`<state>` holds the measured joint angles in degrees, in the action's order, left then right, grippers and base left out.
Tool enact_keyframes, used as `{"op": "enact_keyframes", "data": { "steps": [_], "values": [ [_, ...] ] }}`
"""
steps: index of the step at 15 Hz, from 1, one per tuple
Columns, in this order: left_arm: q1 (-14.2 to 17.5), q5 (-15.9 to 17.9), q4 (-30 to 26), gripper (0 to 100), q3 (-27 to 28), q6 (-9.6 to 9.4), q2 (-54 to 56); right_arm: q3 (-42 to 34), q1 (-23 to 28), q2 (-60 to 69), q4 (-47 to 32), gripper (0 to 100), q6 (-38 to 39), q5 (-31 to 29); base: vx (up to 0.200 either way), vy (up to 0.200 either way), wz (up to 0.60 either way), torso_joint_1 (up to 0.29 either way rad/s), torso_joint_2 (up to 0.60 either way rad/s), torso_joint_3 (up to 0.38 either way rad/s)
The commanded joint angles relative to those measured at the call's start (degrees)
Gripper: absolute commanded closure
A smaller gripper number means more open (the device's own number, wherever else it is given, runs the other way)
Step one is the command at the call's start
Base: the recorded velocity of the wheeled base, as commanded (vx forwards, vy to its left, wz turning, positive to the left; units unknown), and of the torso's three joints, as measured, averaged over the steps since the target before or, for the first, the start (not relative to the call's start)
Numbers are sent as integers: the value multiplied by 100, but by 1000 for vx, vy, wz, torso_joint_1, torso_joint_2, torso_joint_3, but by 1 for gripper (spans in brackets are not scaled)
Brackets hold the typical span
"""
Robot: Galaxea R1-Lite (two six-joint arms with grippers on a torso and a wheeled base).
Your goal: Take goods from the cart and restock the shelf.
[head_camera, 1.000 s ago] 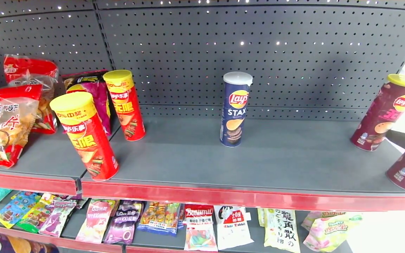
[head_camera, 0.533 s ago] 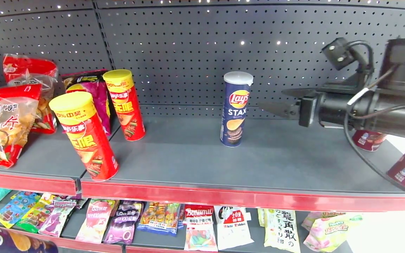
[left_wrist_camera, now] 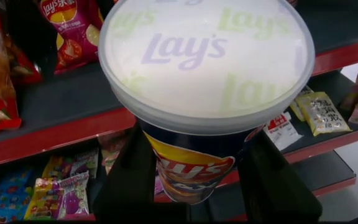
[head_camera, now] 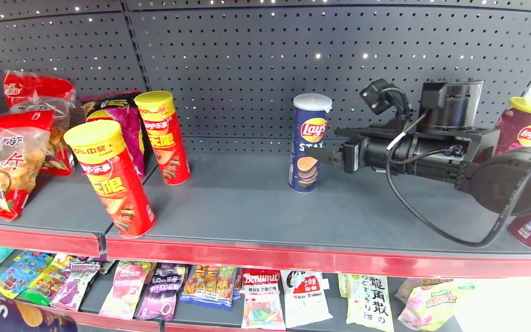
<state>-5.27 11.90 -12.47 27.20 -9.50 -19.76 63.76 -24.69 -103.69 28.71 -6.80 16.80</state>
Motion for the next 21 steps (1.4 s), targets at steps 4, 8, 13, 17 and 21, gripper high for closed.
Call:
{"op": "enact_keyframes", "data": {
  "steps": [4, 8, 13, 17, 21],
  "values": [
    [-1, 6, -1, 100, -13, 0, -54, 322, -10, -265, -6, 0, 47, 52, 0, 0, 0, 0, 0, 0],
    [-1, 14, -1, 100, -21, 0, -72, 735, -10, -555, -6, 0, 47, 60, 0, 0, 0, 0, 0, 0],
    [-1, 14, -1, 100, -39, 0, -63, 1104, -186, -793, -41, 0, 47, 254, 0, 0, 0, 0, 0, 0],
    [-1, 14, -1, 100, -48, 0, -63, 1447, -230, -1083, -41, 0, 39, 236, 0, 0, 0, 0, 0, 0],
    [-1, 6, -1, 100, -48, 0, -72, 1675, -212, -1303, -58, 100, 39, 219, 0, 0, 0, 0, 0, 0]
  ]
}}
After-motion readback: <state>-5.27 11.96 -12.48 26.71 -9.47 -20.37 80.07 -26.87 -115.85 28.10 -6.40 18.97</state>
